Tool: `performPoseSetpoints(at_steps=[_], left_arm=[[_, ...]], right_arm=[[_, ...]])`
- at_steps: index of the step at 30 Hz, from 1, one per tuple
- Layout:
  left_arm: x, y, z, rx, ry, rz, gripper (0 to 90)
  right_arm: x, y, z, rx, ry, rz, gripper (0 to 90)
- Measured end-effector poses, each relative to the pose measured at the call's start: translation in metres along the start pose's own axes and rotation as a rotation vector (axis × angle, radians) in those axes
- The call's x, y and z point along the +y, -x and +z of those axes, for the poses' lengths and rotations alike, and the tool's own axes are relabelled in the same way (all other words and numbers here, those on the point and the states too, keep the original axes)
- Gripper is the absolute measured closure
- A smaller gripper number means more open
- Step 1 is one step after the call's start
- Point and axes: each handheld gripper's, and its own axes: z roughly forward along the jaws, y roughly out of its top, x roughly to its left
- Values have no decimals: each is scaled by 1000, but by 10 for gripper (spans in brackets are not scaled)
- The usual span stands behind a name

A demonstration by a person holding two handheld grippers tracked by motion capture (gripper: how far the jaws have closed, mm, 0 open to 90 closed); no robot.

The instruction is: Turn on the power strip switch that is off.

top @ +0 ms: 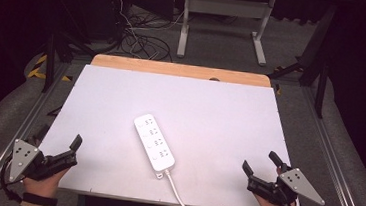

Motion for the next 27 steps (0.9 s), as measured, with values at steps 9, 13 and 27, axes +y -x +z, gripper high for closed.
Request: performPoseSetpoints(at_steps=[9, 13, 27], left_arm=[[0, -1, -3, 4, 4, 0, 0], [0, 0, -2, 0, 2, 0, 0], [0, 1, 0, -8, 2, -2, 0]], right_arm=[[2, -2, -1, 1, 9, 0, 81], [2, -2, 0, 2, 5, -5, 81], [2, -3, -3, 33, 1, -3, 239]])
